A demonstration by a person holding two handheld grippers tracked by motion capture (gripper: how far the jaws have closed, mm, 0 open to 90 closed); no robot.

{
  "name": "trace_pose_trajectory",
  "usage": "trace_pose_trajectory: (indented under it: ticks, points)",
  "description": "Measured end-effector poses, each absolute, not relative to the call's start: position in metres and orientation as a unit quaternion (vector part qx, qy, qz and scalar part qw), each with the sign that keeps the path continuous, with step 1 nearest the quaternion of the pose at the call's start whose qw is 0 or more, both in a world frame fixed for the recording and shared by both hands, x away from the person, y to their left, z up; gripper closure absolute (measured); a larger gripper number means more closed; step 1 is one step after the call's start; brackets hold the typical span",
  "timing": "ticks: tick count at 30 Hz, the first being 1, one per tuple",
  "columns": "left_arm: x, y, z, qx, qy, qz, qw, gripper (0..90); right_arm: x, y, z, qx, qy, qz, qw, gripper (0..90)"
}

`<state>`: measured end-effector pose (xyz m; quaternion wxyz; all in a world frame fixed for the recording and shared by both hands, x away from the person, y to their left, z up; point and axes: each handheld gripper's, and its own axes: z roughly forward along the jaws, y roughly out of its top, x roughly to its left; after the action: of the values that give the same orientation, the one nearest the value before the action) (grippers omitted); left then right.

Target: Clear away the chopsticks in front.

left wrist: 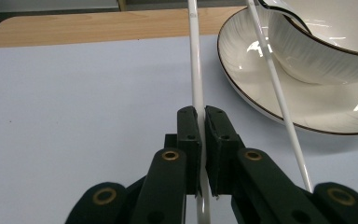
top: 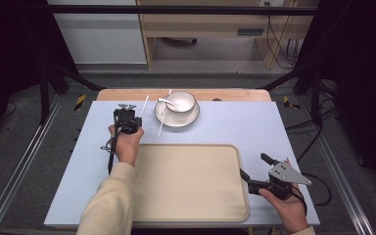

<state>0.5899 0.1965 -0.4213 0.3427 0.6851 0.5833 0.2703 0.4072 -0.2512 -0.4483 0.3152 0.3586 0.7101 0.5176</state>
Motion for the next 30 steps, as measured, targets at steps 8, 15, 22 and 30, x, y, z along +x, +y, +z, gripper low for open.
trace_pose_trajectory:
  ticks: [8,15,22,30]
  points:
    - [0.566,0.198,-0.420,0.681,0.581,0.267,0.356,84.4,0.408,-0.250,-0.450,0.367,0.713,0.513,0.307,4.9]
    - [0.537,0.201,-0.422,0.663,0.598,0.255,0.371,84.5,0.403,-0.248,-0.448,0.364,0.712,0.519,0.301,4.9]
    - [0.499,0.206,-0.423,0.649,0.614,0.260,0.367,84.4,0.399,-0.249,-0.446,0.360,0.711,0.522,0.302,4.9]
    - [0.463,0.206,-0.426,0.644,0.610,0.267,0.377,84.4,0.400,-0.247,-0.448,0.360,0.716,0.515,0.304,4.9]
